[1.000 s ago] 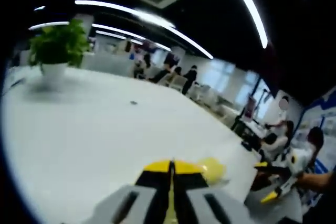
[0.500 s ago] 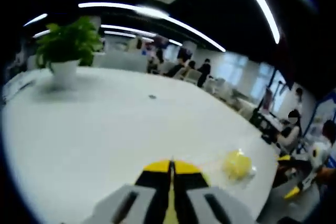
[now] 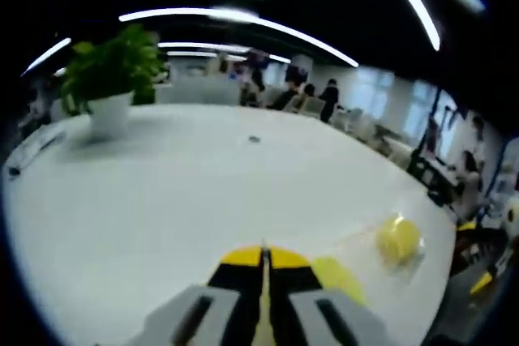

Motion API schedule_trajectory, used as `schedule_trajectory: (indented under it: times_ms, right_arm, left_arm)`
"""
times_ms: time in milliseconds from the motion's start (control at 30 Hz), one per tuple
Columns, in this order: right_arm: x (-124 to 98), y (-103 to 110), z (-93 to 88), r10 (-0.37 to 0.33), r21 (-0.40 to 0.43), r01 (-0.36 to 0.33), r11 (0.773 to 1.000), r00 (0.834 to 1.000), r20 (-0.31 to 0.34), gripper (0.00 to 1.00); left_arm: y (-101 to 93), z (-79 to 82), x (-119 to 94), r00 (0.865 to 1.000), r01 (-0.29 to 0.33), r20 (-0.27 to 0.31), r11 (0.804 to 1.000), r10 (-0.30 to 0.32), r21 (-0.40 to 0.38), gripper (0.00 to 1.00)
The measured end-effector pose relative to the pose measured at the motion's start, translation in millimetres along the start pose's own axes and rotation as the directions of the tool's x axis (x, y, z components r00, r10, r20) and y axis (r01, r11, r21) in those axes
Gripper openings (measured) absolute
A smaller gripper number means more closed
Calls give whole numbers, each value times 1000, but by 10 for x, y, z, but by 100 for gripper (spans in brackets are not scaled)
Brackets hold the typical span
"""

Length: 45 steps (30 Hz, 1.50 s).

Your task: Compare the silicone blocks by pressing each to a similar depth, holding the contact briefly, and releasing to observe deformation and rebound differences across the visible hardness samples.

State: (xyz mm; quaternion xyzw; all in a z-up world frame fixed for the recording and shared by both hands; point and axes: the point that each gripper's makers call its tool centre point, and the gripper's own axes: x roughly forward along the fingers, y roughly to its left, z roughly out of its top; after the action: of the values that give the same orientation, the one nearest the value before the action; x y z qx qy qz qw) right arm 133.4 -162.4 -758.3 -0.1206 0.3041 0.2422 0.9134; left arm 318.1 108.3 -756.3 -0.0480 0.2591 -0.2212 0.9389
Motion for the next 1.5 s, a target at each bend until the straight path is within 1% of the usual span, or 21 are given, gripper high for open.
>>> schedule_trajectory:
  times_ms: [33, 100, 133, 333, 533, 633, 700, 800, 1000, 1133, 1233, 1367, 1467, 1500]
  right_arm:
    - [1, -1, -2, 0, 0, 0, 1000, 1000, -1, 87]
    - [3, 3, -13, 2, 5, -2, 1000, 1000, -7, 87]
    - [3, 2, -14, 2, 7, -2, 1000, 1000, -7, 87]
    - [2, 1, -18, 2, 5, -2, 1000, 1000, -9, 87]
    - [7, -9, -45, -6, -17, 6, 1000, 1000, -22, 86]
    - [7, -8, -45, -5, -16, 5, 1000, 1000, -22, 87]
    - [7, -6, -47, -5, -18, 4, 1000, 1000, -23, 87]
    - [9, -6, -52, -5, -21, 4, 1000, 1000, -25, 87]
    - [10, -1, -53, 0, -22, 0, 1000, 1000, -24, 87]
    - [9, 4, -52, 2, -20, -2, 1000, 1000, -21, 88]
    - [9, 2, -50, 1, -20, -1, 1000, 1000, -18, 88]
    - [6, 3, -49, 2, -19, -2, 1000, 1000, -15, 88]
    - [5, 2, -47, 2, -18, -2, 1000, 1000, -11, 89]
    - [5, 2, -46, 2, -16, -2, 1000, 1000, -10, 89]
  left_arm:
    - [9, -9, 0, 1000, -3, 0, 1000, 3, 0, 0]
    - [61, -56, 0, 1000, -24, -7, 999, 24, 48, 0]
    - [69, -83, 1, 1000, -28, -12, 998, 28, 53, 0]
    - [141, -164, -4, 998, -56, -28, 998, 57, 41, 2]
    - [167, -166, -12, 997, -65, -34, 998, 66, 27, 5]
    - [184, -155, -21, 997, -71, -34, 997, 72, 30, 8]
    - [186, -153, -30, 997, -72, -33, 997, 73, 38, 12]
    - [185, -133, -54, 997, -72, -20, 995, 74, 72, 18]
    - [157, -74, -111, 998, -64, 7, 995, 64, 78, 26]
    - [134, -48, -152, 998, -62, 18, 992, 61, 114, 27]
    - [107, -49, -182, 998, -54, 22, 991, 52, 120, 30]
    - [32, -20, -238, 999, -23, 38, 993, 19, 112, 34]
    - [-42, -30, -288, 999, 5, 35, 992, -9, 126, 39]
    - [-53, -36, -308, 999, 4, 36, 989, -9, 146, 43]
